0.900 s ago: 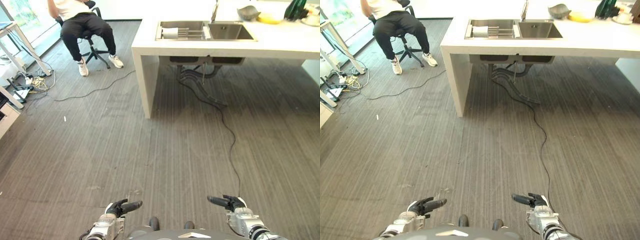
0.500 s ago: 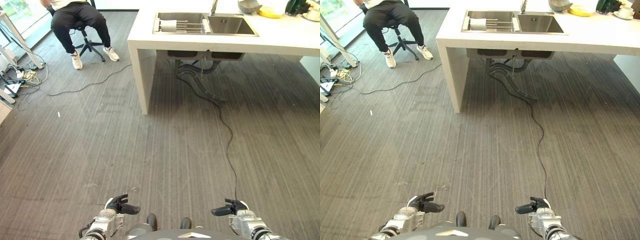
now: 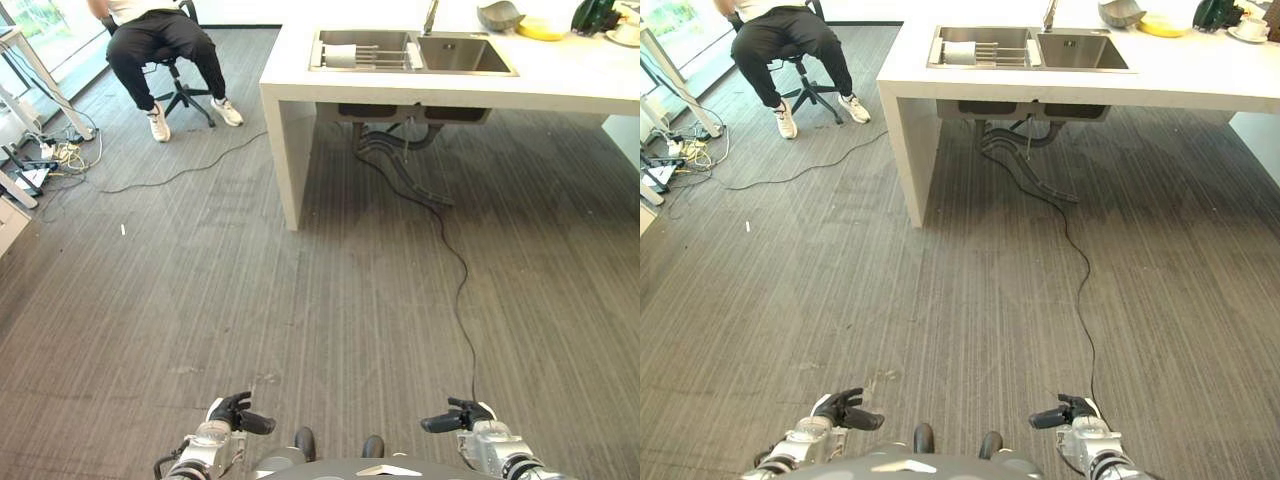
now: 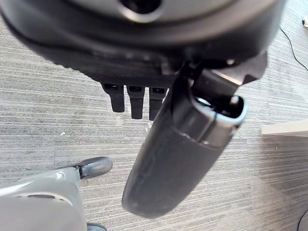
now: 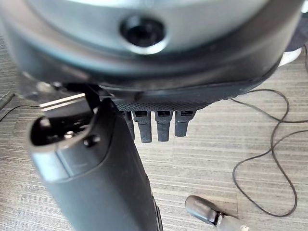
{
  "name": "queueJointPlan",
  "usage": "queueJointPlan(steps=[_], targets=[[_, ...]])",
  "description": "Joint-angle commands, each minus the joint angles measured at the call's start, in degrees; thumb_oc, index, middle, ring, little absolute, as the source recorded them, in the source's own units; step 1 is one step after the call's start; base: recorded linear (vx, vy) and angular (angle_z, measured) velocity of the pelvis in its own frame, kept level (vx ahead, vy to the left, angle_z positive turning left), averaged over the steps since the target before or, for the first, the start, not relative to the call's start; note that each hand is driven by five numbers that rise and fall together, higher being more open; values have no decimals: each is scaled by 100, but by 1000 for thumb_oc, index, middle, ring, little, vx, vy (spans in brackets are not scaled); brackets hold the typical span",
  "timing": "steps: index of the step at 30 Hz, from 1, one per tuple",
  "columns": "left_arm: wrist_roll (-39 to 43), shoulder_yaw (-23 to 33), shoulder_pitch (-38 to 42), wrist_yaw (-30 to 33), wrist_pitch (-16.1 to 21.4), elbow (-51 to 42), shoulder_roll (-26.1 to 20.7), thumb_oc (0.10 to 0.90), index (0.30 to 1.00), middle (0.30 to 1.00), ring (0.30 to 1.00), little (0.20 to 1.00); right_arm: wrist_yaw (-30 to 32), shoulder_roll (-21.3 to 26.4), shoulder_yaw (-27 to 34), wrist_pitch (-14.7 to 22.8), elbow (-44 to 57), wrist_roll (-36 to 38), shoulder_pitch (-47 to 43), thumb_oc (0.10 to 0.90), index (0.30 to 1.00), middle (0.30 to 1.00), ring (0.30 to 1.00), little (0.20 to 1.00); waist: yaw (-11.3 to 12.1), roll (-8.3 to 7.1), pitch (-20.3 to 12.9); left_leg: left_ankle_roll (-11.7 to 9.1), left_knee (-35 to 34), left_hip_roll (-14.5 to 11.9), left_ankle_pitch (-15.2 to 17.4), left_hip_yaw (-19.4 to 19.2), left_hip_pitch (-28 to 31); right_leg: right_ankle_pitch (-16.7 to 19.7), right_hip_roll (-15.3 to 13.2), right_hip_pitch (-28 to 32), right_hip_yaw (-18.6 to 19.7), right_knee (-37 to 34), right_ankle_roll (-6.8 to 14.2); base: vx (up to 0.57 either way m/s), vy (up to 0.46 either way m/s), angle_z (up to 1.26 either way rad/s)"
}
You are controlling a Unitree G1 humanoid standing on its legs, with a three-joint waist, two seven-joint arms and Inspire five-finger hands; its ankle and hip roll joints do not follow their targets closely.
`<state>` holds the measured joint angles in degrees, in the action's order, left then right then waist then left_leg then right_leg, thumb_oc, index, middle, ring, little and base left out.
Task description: Place the dishes in the dishwasher.
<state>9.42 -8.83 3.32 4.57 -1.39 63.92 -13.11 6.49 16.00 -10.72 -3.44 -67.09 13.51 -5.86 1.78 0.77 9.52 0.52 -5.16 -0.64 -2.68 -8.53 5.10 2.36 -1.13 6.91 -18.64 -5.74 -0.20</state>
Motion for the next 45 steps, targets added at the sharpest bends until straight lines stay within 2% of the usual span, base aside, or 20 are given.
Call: queueJointPlan(steps=[1,21,30,32,34,35,36,38,39,40,43,45], targets=[[1,-310,452,-24,178,143,-62,800,900,900,900,900,36,258,-20,197,-36,-15,-317,800,900,900,900,900,74,2,-172,-565,16,-368,250,77,-8,-404,-565,5,75,74,961,0,0,0],[137,-267,381,-125,139,220,27,800,900,900,900,900,-4,172,-1,138,-112,-56,-241,800,900,900,900,900,55,1,-227,-533,16,-323,302,74,14,-375,-608,-6,61,74,988,2,9,0],[473,-150,416,-72,140,-56,0,800,900,900,900,900,18,142,-4,29,-65,-103,-356,800,900,900,900,900,179,-138,-110,-323,42,-110,413,48,-27,-195,-799,-139,156,144,1102,-1,80,-4],[525,-161,429,-71,139,-140,-18,800,900,900,900,900,21,125,-9,16,-25,-92,-380,800,900,900,900,900,203,-161,-82,-243,118,-43,470,57,-58,-243,-893,-256,225,428,1121,4,126,-10],[586,-178,417,-67,125,-330,-58,800,900,900,900,900,2,124,6,5,10,-76,-384,800,900,900,900,900,236,-164,-36,-131,243,6,552,74,-104,-410,-974,-475,308,1019,1126,-1,122,-13],[587,-178,415,-66,122,-335,-59,800,900,900,900,900,2,123,6,5,11,-76,-385,800,900,900,900,900,241,-169,-41,-128,254,11,559,68,-116,-429,-984,-501,318,1056,1128,-30,157,-13],[682,-176,411,-49,101,-589,-102,800,900,900,900,900,0,105,18,-8,109,-37,-403,800,900,900,900,900,271,-129,67,-2,441,16,668,96,-164,-511,-1080,-902,382,1947,1161,-28,164,-7],[709,-174,390,-39,66,-797,-133,800,900,900,900,900,-16,89,-12,-23,184,-21,-428,800,900,900,900,900,252,-64,210,89,515,-1,744,112,-108,-404,-1136,-1337,428,2814,1211,7,172,-7],[743,-150,380,-27,65,-861,-143,800,900,900,900,900,-17,80,-3,-29,220,-13,-419,800,900,900,900,900,239,-53,267,110,501,2,781,149,-44,-296,-1139,-1505,446,2999,1215,117,80,0],[783,-130,362,-8,66,-915,-145,800,900,900,900,900,-4,77,4,-32,253,-3,-406,800,900,900,900,900,233,-67,285,121,463,35,824,184,49,-234,-1144,-1637,455,2982,1196,209,12,4],[889,-93,392,59,85,-1033,-205,800,900,900,900,900,43,138,15,-30,396,26,-421,800,900,900,900,900,170,-119,363,70,362,106,956,362,287,-34,-1150,-1813,351,2093,1113,235,-85,3],[936,-72,399,89,101,-1179,-246,800,900,900,900,900,78,168,23,-65,501,45,-421,800,900,900,900,900,91,-135,436,-30,361,77,1074,536,421,287,-1284,-2022,379,1318,1230,235,-130,21]])
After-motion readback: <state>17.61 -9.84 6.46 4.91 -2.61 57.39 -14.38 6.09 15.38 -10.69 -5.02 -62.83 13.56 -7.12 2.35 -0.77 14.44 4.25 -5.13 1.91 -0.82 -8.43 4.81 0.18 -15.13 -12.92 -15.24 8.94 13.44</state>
